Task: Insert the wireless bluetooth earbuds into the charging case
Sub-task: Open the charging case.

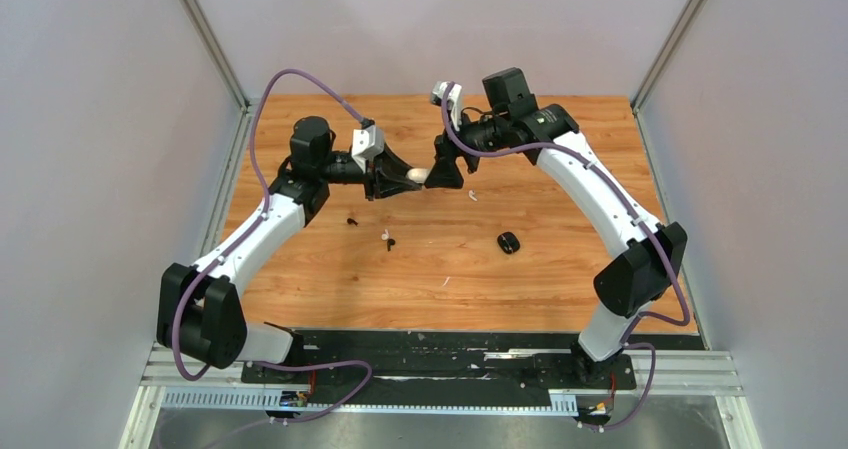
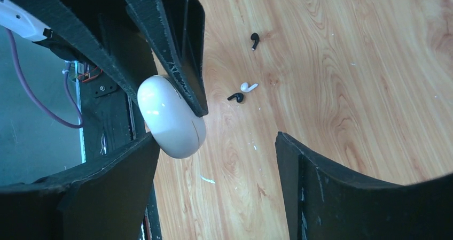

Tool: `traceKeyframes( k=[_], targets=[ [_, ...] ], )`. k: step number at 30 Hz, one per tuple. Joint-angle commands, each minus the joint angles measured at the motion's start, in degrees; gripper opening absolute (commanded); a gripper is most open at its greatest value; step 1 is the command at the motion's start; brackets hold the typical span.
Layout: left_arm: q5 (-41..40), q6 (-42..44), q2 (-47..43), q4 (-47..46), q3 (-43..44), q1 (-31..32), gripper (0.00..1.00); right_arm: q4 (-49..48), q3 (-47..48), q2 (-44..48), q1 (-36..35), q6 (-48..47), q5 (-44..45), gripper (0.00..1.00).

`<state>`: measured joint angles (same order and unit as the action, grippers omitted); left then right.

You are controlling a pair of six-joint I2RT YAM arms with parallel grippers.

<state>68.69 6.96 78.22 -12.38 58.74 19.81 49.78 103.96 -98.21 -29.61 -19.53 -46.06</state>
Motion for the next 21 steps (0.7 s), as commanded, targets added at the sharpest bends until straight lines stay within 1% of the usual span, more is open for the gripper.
traceKeyframes(
  k=[1, 7, 9, 12, 16, 21],
  targets=[
    [1.6, 5.0, -1.0, 3.5, 3.3, 0.3, 0.0, -3.9, 2.7, -0.7, 0.0, 2.4, 2.6, 0.78],
    [2.3, 6.8, -0.6, 5.8, 4.4, 0.3, 0.0, -6.8, 3.0, -0.9, 1.8, 5.1, 8.6, 0.73],
    [2.5, 8.1, -0.4, 7.5, 4.8, 0.4, 0.0, -8.6, 3.6, -0.8, 3.1, 6.9, 9.6, 0.73],
    [2.6, 9.4, -0.2, 9.1, 5.0, 0.6, 0.0, -9.6, 5.7, -0.8, 3.6, 7.2, 11.0, 0.72],
    [1.4, 7.6, 0.2, 7.5, 4.4, 0.7, 0.0, -9.5, 6.9, -0.1, 3.6, 7.0, 8.5, 0.74],
    [-0.9, 1.7, 0.4, 3.6, 2.8, 0.7, 0.0, -6.3, 3.1, 3.7, 3.6, 4.0, 2.4, 0.79]
  ],
)
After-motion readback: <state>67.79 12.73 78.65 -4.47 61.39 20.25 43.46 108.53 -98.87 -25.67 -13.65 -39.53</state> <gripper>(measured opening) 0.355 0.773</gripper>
